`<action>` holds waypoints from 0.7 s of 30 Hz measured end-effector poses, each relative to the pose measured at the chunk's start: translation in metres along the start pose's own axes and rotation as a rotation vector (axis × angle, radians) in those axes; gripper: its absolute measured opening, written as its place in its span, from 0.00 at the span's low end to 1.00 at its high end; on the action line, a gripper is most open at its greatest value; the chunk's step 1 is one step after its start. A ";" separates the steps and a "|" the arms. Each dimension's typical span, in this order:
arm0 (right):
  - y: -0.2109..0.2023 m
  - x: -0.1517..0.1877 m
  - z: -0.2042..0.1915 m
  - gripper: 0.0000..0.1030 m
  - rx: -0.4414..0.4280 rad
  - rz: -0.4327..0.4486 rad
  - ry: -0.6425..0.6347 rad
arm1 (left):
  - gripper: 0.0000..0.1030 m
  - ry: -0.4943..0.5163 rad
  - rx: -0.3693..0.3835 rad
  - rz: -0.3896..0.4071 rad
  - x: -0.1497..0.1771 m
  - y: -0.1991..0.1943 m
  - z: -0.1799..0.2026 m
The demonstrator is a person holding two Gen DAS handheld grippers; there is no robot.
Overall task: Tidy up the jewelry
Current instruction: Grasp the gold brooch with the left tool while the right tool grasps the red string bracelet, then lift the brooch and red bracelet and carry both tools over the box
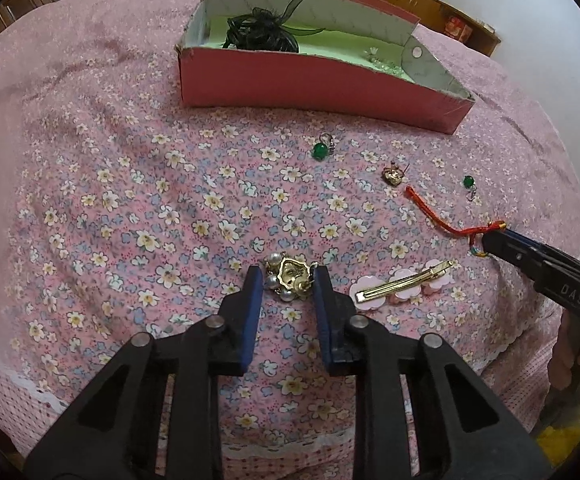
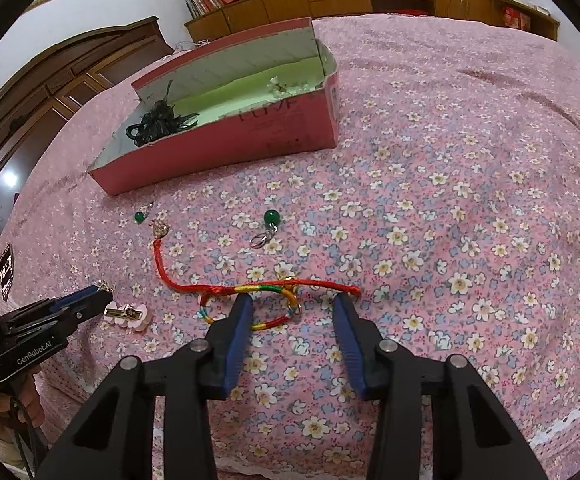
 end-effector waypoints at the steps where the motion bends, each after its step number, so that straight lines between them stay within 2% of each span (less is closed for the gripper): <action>1: 0.001 0.000 0.000 0.41 0.002 -0.001 -0.004 | 0.17 -0.002 0.001 -0.002 0.000 0.001 0.000; 5: 0.003 -0.001 -0.001 0.34 0.013 0.000 -0.013 | 0.17 -0.005 0.002 -0.005 -0.001 0.004 0.002; 10: 0.003 -0.001 0.001 0.12 0.018 0.001 -0.005 | 0.13 0.001 0.006 0.000 -0.002 0.004 0.003; 21: -0.009 -0.005 0.004 0.12 0.005 0.042 0.006 | 0.07 -0.008 0.030 0.034 -0.005 -0.011 0.001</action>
Point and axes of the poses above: each gripper's, at about its wrist camera, not at the fingertips, and y roughly the way its jaws point, z to its right, x to its underside, the point moved 6 cm from there along y, roughly the way its jaws point, and after that the axes turned 12 degrees about z, right-handed, at the moved point
